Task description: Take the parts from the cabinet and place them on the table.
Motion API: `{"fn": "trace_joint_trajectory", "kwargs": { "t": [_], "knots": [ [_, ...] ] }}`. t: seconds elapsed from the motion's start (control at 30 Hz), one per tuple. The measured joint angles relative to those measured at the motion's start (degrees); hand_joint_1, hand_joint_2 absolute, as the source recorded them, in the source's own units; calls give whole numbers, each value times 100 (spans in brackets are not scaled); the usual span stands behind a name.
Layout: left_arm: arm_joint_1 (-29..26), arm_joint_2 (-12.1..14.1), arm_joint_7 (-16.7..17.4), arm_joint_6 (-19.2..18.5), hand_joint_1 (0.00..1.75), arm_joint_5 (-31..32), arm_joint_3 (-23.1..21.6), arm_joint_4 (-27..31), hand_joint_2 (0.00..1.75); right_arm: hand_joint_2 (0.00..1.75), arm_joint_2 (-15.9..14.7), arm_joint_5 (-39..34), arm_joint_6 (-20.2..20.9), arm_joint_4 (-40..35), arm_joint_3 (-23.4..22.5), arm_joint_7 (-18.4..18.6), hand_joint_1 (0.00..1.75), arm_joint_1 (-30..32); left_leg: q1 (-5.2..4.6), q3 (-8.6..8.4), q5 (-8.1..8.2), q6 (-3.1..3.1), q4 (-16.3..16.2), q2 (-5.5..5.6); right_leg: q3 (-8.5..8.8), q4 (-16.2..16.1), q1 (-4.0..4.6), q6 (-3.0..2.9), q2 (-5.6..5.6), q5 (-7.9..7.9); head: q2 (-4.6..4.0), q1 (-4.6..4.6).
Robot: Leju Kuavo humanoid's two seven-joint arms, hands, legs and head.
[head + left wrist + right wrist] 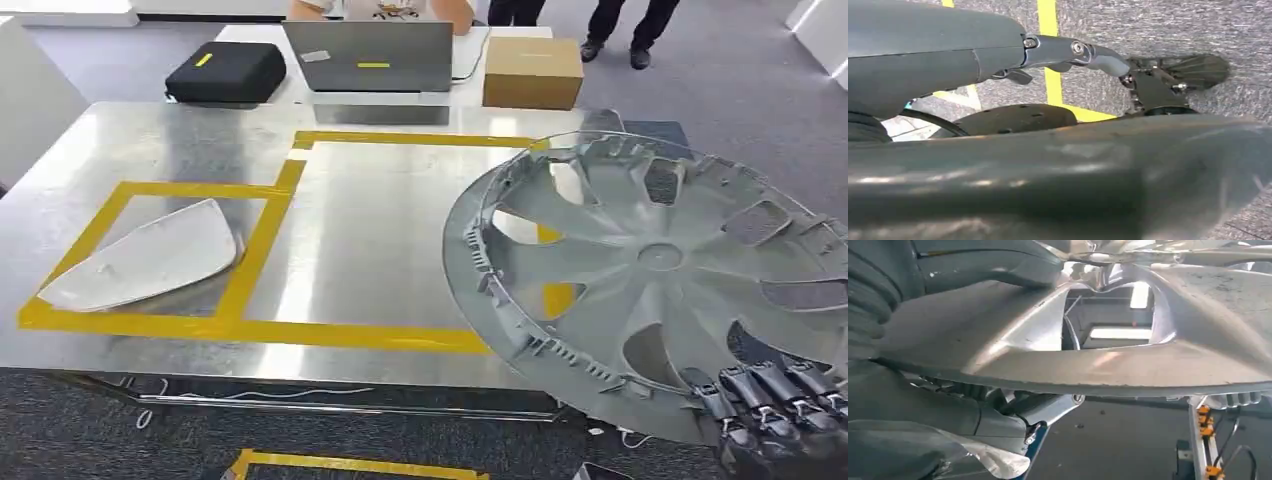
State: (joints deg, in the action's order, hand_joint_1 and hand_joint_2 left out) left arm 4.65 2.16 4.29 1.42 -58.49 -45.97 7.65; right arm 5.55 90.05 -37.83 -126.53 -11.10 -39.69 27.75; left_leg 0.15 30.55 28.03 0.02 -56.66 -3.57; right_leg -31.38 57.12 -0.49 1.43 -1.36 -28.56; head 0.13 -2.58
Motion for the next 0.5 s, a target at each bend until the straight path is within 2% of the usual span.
{"fn": "trace_joint_trajectory", "kwargs": {
  "t": [0.3, 0.5],
  "knots": [
    [27, 63, -203, -105, 0, 55, -114, 0, 0, 175, -114, 0, 0, 646, -346, -7, 175, -394, -12, 4, 1, 3, -11, 3, -2, 0, -11, 7, -3, 6, 0, -2],
    [28, 87, -208, -114, 0, 81, -151, 0, 0, 175, -199, 2, 0, 884, -499, -7, 175, -530, -12, 4, 1, 3, -12, 3, -2, 0, -12, 7, -3, 7, 0, 0]
  ]
}}
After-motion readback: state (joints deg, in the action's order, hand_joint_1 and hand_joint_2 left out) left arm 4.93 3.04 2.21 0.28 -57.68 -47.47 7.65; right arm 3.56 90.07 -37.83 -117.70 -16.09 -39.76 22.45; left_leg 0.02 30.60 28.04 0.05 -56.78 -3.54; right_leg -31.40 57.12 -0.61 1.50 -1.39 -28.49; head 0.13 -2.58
